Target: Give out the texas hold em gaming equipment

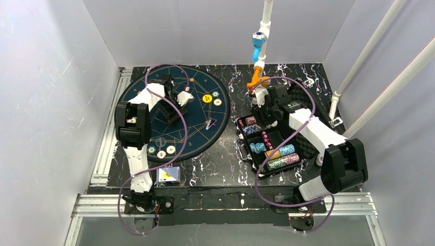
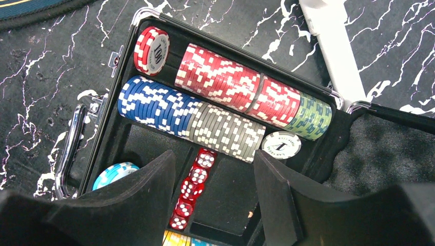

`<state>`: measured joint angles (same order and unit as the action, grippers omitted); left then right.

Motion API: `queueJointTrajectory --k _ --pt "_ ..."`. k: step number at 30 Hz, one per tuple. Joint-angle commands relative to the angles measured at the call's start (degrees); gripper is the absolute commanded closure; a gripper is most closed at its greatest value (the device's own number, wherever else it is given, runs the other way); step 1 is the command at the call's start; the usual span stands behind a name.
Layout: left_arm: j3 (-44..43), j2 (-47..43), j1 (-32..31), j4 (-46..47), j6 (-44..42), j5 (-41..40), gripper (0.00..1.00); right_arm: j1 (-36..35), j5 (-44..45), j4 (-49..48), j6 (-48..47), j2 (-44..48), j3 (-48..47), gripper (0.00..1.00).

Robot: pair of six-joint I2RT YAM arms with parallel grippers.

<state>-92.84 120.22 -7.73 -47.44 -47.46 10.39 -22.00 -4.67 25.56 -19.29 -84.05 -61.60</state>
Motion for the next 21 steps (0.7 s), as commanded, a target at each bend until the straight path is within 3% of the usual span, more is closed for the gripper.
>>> queueJointTrajectory --k 1,12,21 --pt "0.93 1.09 -0.69 0.66 0.15 -1.64 0.3 -0.33 -0.08 -1.05 -0.04 0.47 -1.33 0.34" --pt "0.92 0.4 -1.11 0.07 -0.04 -0.23 0.62 -0.33 0.18 -1.0 -0.05 0.46 -1.41 0.34" --pt "-3.4 -0.81 -3.46 -1.51 4.62 1.96 0.65 -0.34 0.18 -1.04 -0.05 0.58 -1.39 0.34"
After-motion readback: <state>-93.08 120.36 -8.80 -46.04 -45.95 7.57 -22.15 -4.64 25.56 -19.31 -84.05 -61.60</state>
